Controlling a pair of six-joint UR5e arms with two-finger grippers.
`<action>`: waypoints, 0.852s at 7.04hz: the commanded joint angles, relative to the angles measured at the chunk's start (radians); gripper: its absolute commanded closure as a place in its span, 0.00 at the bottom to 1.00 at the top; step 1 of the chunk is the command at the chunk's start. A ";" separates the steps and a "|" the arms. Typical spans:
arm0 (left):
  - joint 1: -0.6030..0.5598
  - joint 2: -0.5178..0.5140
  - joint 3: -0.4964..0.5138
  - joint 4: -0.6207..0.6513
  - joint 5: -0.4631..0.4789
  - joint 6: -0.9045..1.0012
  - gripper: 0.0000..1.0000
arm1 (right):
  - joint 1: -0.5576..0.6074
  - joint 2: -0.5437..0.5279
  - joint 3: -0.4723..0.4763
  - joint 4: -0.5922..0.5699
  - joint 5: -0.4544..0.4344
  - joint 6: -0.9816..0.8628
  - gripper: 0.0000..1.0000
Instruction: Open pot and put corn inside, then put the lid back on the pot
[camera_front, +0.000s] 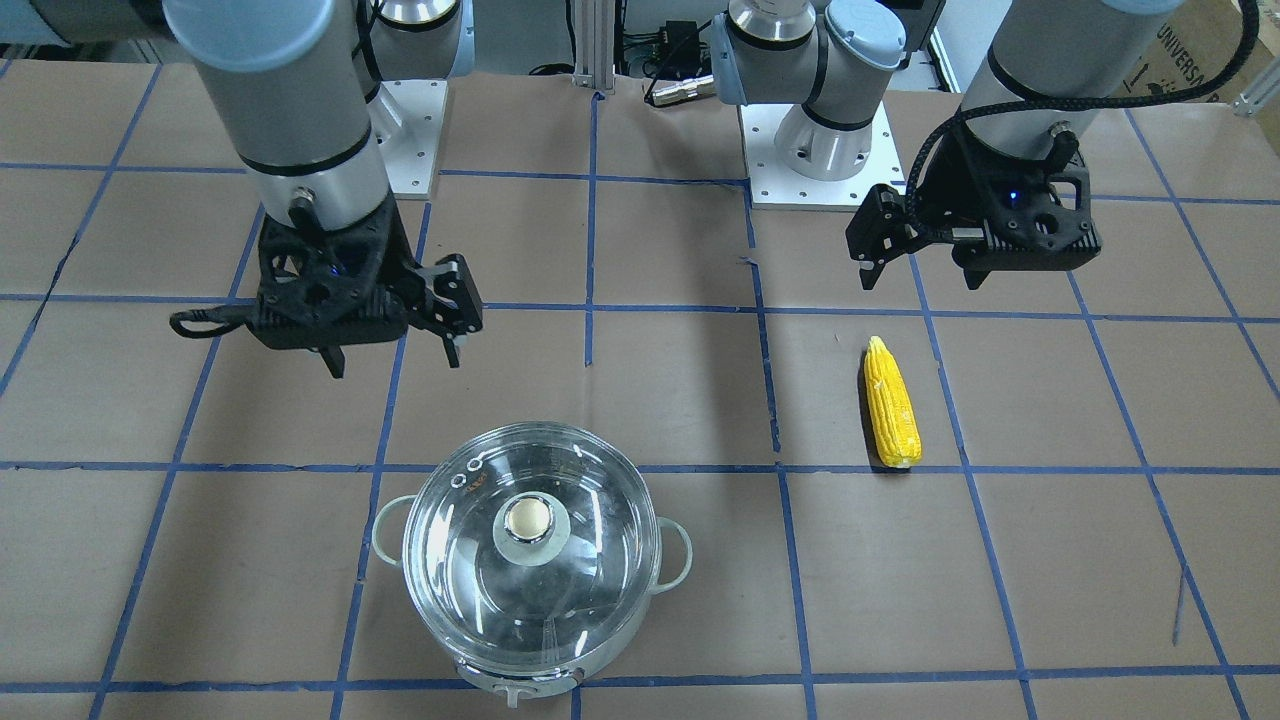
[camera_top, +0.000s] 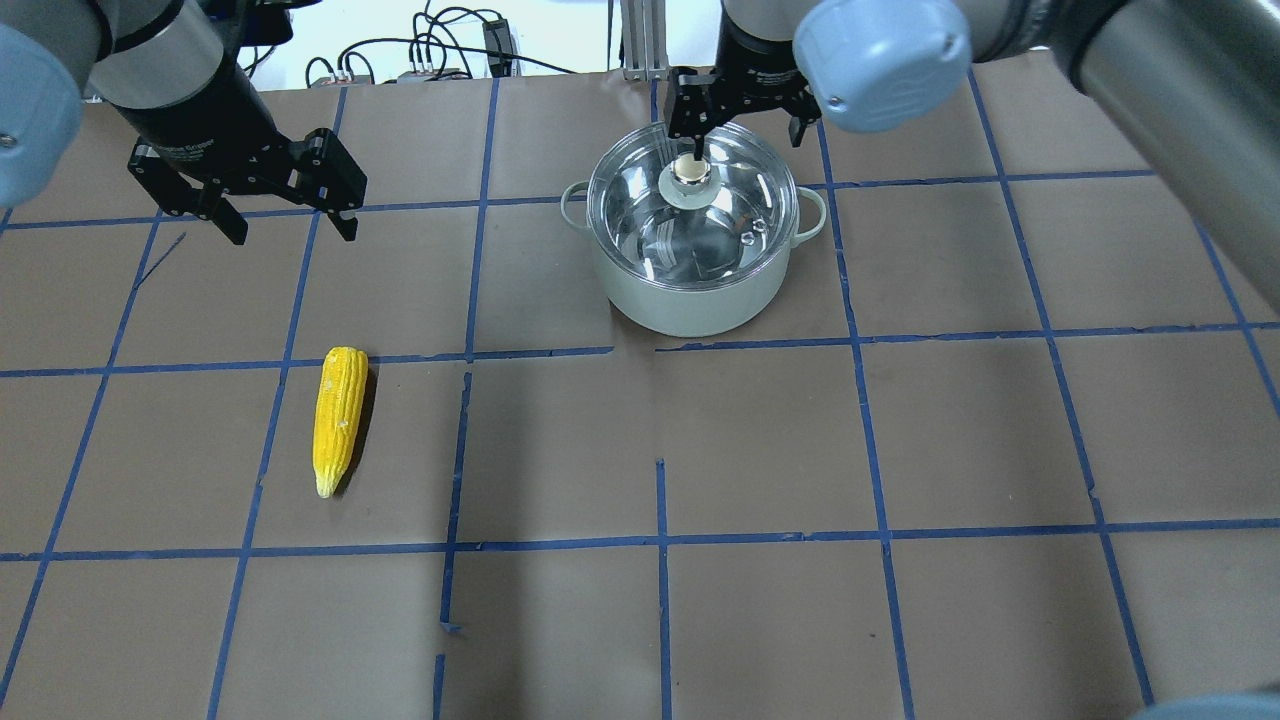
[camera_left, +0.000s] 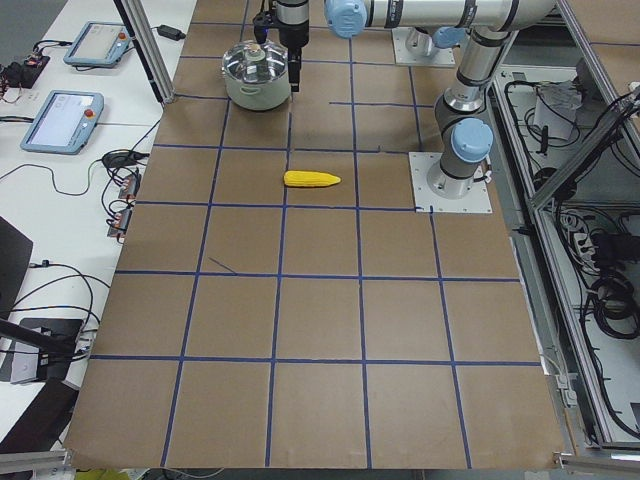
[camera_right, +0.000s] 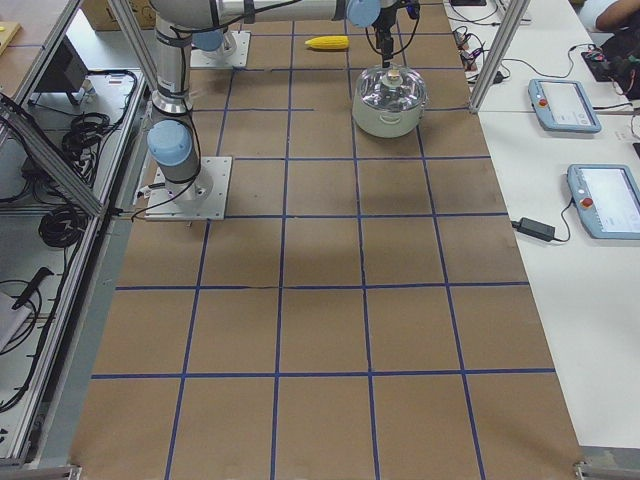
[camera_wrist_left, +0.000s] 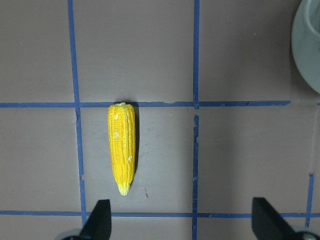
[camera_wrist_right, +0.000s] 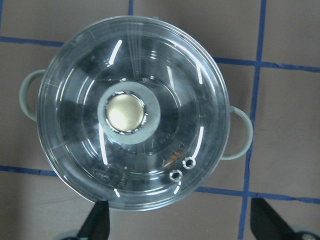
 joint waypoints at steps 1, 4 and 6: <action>0.000 0.000 -0.005 0.000 0.000 0.000 0.00 | 0.021 0.125 -0.081 0.010 0.002 0.005 0.03; 0.000 -0.003 -0.005 0.003 0.000 0.000 0.00 | 0.025 0.177 -0.147 0.068 0.002 0.005 0.03; 0.000 0.000 -0.006 0.003 0.000 0.000 0.00 | 0.039 0.200 -0.150 0.062 0.002 0.011 0.04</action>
